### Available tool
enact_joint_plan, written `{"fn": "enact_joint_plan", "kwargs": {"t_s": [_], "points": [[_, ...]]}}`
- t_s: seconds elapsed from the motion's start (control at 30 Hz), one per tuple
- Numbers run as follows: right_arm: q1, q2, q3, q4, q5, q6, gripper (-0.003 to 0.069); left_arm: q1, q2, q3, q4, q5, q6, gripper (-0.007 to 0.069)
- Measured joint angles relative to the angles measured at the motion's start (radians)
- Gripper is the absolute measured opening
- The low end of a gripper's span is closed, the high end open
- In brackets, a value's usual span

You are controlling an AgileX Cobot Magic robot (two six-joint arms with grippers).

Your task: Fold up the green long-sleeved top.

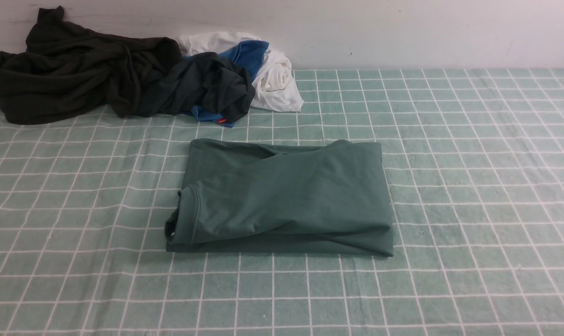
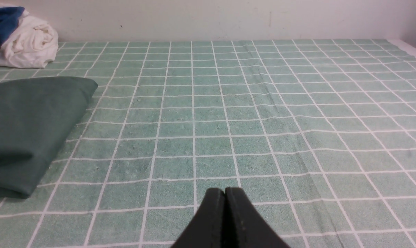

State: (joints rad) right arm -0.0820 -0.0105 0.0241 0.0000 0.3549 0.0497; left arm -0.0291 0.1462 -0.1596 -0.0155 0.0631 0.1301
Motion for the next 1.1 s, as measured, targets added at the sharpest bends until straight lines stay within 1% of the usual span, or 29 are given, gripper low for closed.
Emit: {"fn": "enact_joint_plan", "kwargs": {"t_s": [0.1, 0.2, 0.23, 0.3, 0.33, 0.37, 0.4, 1.1], "points": [[0.0, 0.0, 0.0, 0.0, 0.0, 0.0, -0.0014, 0.046, -0.077, 0.118, 0.0, 0.009, -0.004, -0.0003], [0.0, 0.0, 0.0, 0.0, 0.0, 0.0, -0.0014, 0.056, -0.123, 0.17, -0.001, 0.048, -0.019, -0.0003], [0.0, 0.0, 0.0, 0.0, 0.0, 0.0, -0.0014, 0.059, -0.14, 0.182, -0.001, 0.078, -0.03, -0.0003], [0.0, 0.0, 0.0, 0.0, 0.0, 0.0, -0.0014, 0.059, -0.156, 0.188, -0.001, 0.186, -0.053, -0.0003], [0.0, 0.0, 0.0, 0.0, 0.0, 0.0, -0.0014, 0.059, -0.156, 0.188, -0.001, 0.195, -0.053, -0.0003], [0.0, 0.0, 0.0, 0.0, 0.001, 0.0, -0.0014, 0.059, -0.157, 0.189, -0.001, 0.247, -0.055, -0.0003], [0.0, 0.0, 0.0, 0.0, 0.001, 0.0, -0.0014, 0.059, -0.157, 0.186, -0.003, 0.258, -0.055, -0.0003], [0.0, 0.0, 0.0, 0.0, 0.001, 0.0, -0.0014, 0.059, -0.157, 0.183, -0.007, 0.276, -0.05, -0.0003]]}}
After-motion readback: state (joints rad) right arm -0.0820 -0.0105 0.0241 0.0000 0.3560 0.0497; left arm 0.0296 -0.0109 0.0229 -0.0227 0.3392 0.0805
